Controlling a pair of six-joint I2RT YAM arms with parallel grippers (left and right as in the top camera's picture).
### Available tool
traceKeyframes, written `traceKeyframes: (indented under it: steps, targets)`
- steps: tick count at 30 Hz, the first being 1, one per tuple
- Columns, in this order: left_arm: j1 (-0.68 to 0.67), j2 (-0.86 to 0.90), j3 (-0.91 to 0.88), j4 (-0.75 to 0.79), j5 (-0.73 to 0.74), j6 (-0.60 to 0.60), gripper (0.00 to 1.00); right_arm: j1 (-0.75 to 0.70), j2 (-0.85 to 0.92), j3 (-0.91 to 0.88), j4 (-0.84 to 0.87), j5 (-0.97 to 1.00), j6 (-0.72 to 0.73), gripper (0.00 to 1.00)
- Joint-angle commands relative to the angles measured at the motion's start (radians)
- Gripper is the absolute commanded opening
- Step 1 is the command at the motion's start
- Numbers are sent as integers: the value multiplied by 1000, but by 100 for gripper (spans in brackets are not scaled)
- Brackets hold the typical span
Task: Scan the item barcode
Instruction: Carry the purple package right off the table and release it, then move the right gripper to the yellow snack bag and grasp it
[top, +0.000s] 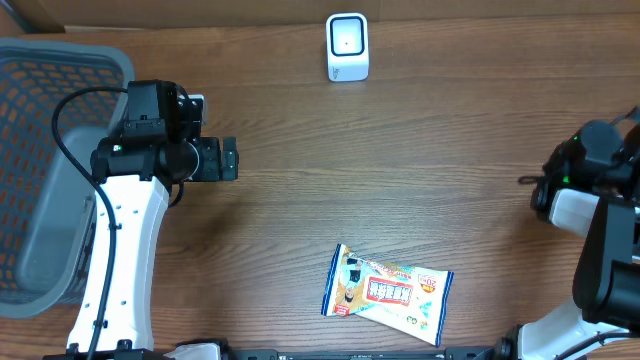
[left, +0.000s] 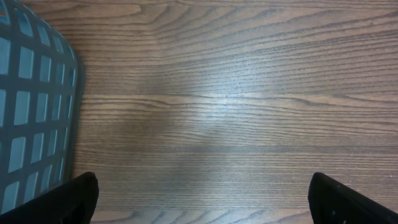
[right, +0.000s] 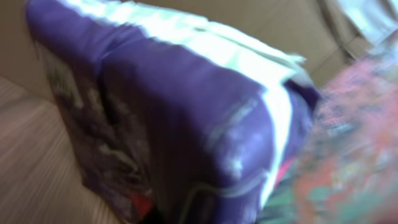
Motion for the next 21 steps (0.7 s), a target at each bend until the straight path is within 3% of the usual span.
traceKeyframes:
  steps: [1, 2, 11, 16, 18, 19, 21]
  targets:
    - [4, -8, 3, 0, -6, -9, 100, -15, -15, -18, -187, -125, 456, 86]
    - [4, -8, 3, 0, -6, -9, 100, -16, -16, -17, -229, -152, 482, 100]
    - [4, -8, 3, 0, -6, -9, 100, 35, -34, 63, -267, -249, 393, 100]
    - [4, -8, 3, 0, -6, -9, 100, 157, -44, 239, -270, -410, 218, 100]
    - [4, -8, 3, 0, -6, -9, 100, 193, -44, 342, -287, -428, 221, 100]
    - [4, -8, 3, 0, -6, -9, 100, 216, -44, 421, -348, -431, 234, 100]
    - [4, -8, 3, 0, -6, -9, 100, 262, -44, 660, -695, -497, 319, 100]
